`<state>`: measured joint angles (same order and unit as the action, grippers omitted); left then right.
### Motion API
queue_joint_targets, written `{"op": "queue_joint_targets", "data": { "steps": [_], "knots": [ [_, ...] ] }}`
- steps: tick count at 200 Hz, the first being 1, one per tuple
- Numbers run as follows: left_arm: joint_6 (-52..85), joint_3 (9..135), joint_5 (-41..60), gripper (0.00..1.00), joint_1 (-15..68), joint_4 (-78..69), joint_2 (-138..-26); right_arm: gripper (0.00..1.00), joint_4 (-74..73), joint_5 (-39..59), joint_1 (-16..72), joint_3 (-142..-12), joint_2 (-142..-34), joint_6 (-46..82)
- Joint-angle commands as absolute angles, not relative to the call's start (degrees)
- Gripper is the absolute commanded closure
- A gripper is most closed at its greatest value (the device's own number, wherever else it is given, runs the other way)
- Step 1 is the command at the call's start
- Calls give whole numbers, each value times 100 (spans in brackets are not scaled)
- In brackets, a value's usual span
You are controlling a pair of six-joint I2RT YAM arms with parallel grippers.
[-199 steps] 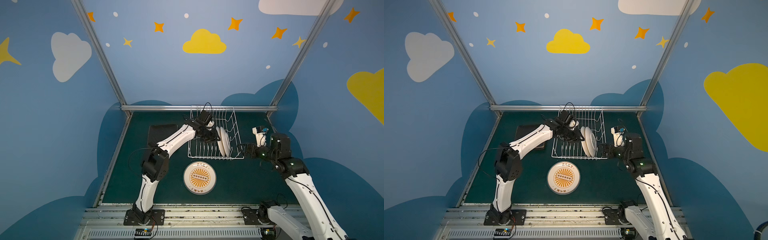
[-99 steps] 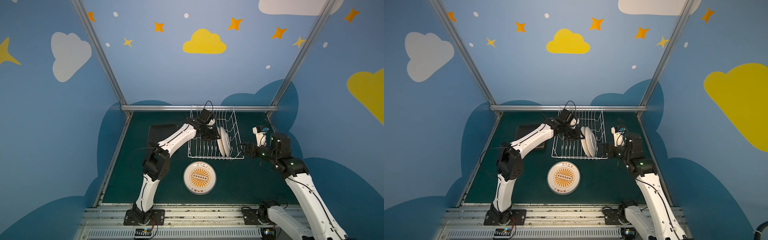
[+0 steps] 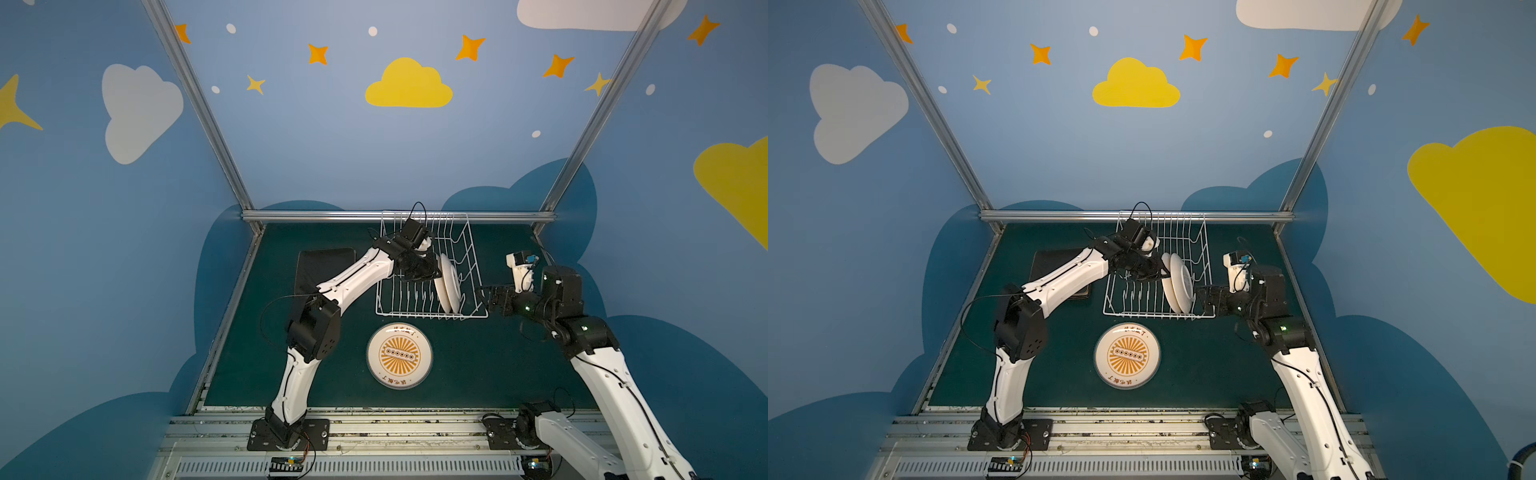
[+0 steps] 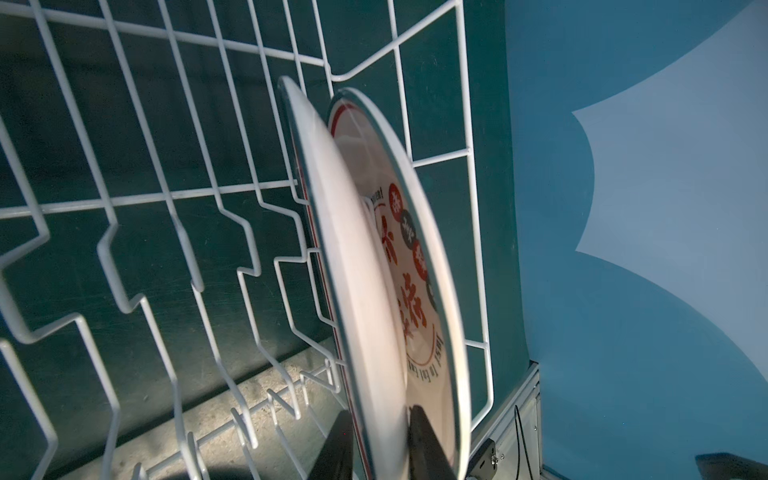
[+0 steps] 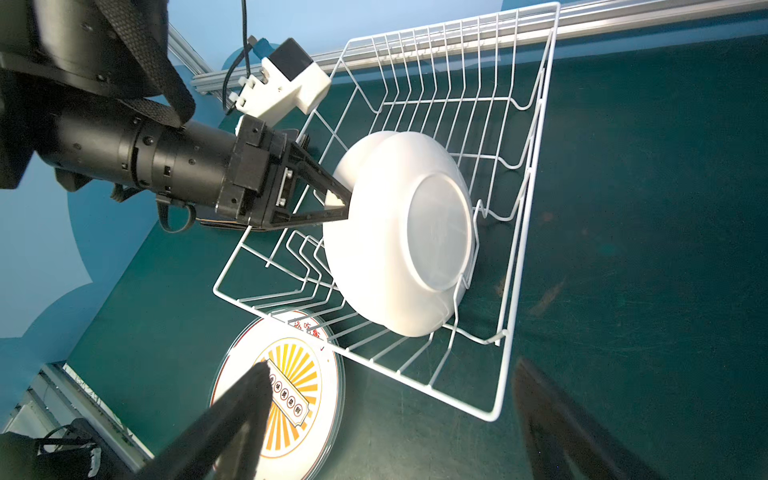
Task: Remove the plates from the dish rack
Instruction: 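Close the left gripper on the printed plate's rim in the rack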
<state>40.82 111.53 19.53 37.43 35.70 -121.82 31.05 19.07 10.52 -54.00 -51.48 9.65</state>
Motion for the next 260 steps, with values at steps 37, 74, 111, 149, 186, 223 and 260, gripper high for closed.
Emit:
{"op": "queue_joint_targets", "data": {
  "steps": [37, 74, 111, 149, 186, 223, 260],
  "knots": [
    [4385, 10927, 1890, 77, 3724, 3450, -12220, 10, 3094, 1837, 1028, -5457, -5074, 959],
    [4399, 10920, 1897, 80, 3726, 3504, -12210, 10, 3040, 1853, 1024, -5493, -5120, 991],
    [4481, 10898, 1917, 84, 3727, 3485, -12158, 10, 3041, 1855, 1021, -5484, -5110, 1019],
    [4674, 10809, 1936, 91, 3718, 3360, -12036, 10, 3057, 1824, 1020, -5523, -5073, 998],
    [4798, 10627, 1947, 95, 3700, 3176, -11848, 10, 3050, 1828, 1017, -5511, -5054, 993],
    [4861, 10548, 2008, 97, 3691, 3117, -11709, 10, 3007, 1878, 1020, -5537, -5116, 1010],
    [4986, 10249, 2169, 97, 3638, 2901, -11431, 10, 2989, 1881, 1015, -5625, -5177, 1015]
  ]
}}
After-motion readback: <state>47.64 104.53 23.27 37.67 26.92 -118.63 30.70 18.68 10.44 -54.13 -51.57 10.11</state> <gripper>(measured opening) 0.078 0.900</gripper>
